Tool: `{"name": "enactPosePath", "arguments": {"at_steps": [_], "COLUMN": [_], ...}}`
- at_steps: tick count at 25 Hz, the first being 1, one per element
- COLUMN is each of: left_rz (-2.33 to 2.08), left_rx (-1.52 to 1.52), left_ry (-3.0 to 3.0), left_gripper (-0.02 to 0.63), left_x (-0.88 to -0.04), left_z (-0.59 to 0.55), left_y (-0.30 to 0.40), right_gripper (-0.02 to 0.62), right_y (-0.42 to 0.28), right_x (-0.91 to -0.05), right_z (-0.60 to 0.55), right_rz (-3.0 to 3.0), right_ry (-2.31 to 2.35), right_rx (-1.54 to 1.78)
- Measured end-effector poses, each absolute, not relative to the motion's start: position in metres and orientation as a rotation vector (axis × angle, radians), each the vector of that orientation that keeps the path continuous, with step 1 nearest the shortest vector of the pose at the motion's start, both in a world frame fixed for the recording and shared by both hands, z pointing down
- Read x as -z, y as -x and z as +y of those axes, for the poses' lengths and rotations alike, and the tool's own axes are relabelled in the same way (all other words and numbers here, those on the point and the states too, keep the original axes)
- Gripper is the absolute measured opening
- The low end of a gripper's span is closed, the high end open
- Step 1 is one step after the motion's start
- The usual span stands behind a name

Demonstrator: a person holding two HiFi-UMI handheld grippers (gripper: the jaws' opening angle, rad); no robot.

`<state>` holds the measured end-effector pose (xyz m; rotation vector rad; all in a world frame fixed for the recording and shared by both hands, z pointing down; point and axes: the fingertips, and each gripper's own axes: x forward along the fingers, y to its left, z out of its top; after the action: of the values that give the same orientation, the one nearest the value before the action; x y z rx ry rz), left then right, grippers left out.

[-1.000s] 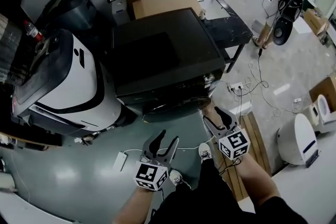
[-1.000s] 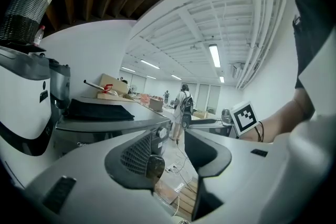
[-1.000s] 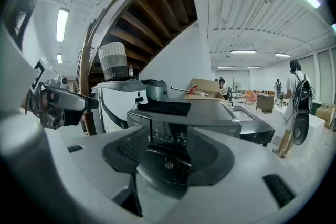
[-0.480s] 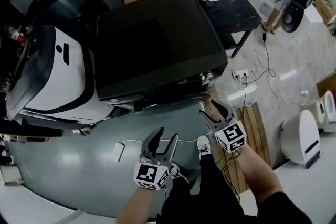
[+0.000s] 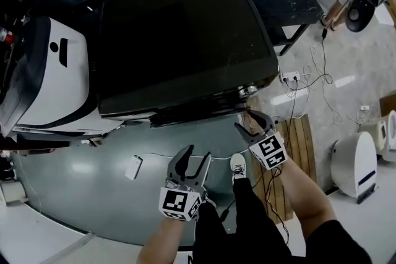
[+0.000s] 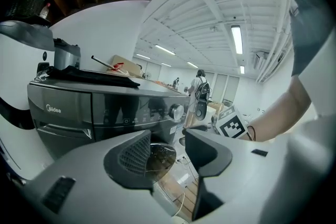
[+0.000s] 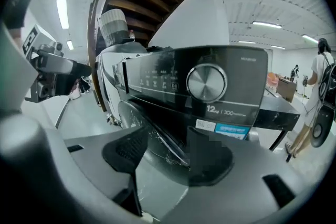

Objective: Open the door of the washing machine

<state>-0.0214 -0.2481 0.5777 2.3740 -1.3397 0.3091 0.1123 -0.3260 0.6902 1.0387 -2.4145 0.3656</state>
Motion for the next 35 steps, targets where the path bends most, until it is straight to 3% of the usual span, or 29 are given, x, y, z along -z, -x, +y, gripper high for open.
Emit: {"name": "enactPosePath", "arguments": {"at_steps": [18,20,22,35], "left_rz": [-1.373,-1.374,-1.373,-1.362], "left_rx": [-0.339,-0.342,-0.346,-0.388], "left_ry": [-2.292,-2.280,-2.269,-2.202], "left_gripper": [0.207,0.207,0.208,0.222], "left_x": [-0.651,-0.657,-0.662,-0.687], "left_z": [-0.280,-0.280,-0.279,-0.257], "left_y": [0.024,0.025,0.026,0.026], "right_gripper": [0.231,0.228,0.181,0.181], "right_y": [-0.095,-0.096,-0.097,-0.098], "right_x": [-0.792,-0.794,-0.794,-0.791], "right_z": [-0.349,-0.352,-0.354,-0.303], "right_rz": [-2.250,-2.230,-2.222,-2.256], "right_ry": [-0.748,-0.784,-0.827,-0.840], "right_rx": [-0.328,-0.320,-0.329,-0.442]}}
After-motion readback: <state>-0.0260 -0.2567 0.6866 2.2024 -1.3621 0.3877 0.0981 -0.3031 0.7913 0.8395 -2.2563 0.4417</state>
